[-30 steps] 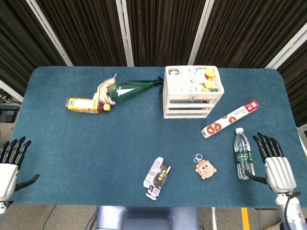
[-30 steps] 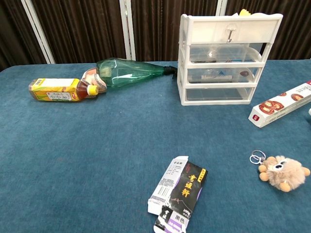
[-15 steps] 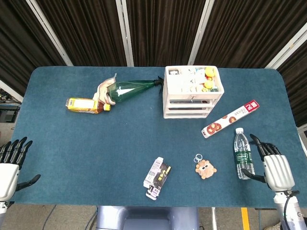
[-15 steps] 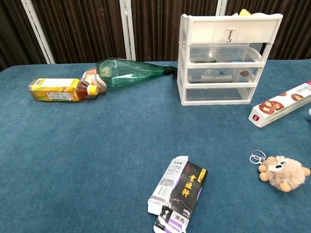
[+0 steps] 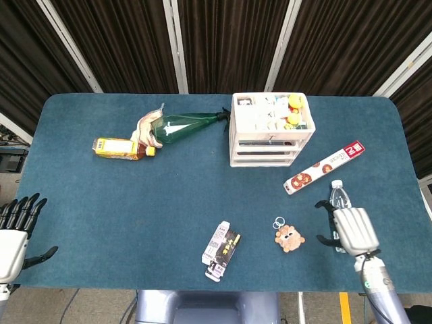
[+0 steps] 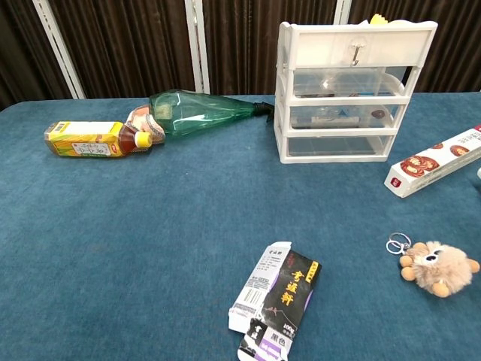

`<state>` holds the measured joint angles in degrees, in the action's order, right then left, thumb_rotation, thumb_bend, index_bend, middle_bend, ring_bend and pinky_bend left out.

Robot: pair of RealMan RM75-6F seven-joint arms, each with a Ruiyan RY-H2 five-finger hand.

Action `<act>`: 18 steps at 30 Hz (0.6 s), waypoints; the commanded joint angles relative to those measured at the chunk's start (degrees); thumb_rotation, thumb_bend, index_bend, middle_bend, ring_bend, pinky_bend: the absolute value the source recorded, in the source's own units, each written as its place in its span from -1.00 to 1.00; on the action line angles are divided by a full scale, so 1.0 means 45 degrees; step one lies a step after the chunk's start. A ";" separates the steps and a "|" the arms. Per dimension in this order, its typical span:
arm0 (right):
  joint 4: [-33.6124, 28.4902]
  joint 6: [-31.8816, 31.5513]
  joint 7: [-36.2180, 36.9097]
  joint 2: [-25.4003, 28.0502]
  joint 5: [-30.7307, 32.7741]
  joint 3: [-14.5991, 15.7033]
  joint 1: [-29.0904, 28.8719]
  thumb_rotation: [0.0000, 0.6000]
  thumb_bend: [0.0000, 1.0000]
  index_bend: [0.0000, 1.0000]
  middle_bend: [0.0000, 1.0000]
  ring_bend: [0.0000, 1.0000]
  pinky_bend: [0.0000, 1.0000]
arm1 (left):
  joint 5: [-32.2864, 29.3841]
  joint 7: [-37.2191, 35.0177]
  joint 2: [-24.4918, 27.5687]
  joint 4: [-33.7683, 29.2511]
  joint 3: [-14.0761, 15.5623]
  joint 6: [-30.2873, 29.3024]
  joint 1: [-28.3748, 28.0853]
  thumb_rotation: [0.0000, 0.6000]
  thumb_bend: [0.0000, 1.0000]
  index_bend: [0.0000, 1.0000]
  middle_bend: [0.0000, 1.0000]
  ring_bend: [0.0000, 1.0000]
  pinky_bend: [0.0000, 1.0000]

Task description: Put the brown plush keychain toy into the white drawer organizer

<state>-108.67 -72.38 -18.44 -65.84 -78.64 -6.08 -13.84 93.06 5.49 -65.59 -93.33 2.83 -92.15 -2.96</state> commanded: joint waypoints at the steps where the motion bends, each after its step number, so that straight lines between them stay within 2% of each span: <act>1: -0.0328 0.0476 -0.1300 -0.0862 0.0938 0.0041 -0.0430 1.00 -1.00 -0.30 1.00 1.00 0.72 | 0.0070 -0.0054 0.0029 0.0014 -0.0006 0.0034 -0.0012 1.00 -0.93 -0.99 -1.00 -1.00 -1.00; 7: -0.0236 0.0571 -0.2714 -0.2002 0.2068 0.0024 -0.0783 1.00 -1.00 -0.25 1.00 1.00 0.74 | 0.0089 -0.0229 0.0099 -0.0021 -0.0041 0.0209 -0.0049 1.00 -0.92 -0.99 -1.00 -1.00 -1.00; 18: 0.0341 0.0307 -0.4258 -0.4242 0.3079 -0.0120 -0.1419 1.00 -0.94 -0.21 1.00 1.00 0.79 | 0.0098 -0.0527 0.0169 -0.0147 -0.0109 0.0498 -0.0137 1.00 -0.92 -0.99 -1.00 -1.00 -1.00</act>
<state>-107.77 -70.60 -36.17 -83.27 -65.86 -6.21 -19.42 93.55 3.19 -64.85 -93.94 2.36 -89.99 -3.54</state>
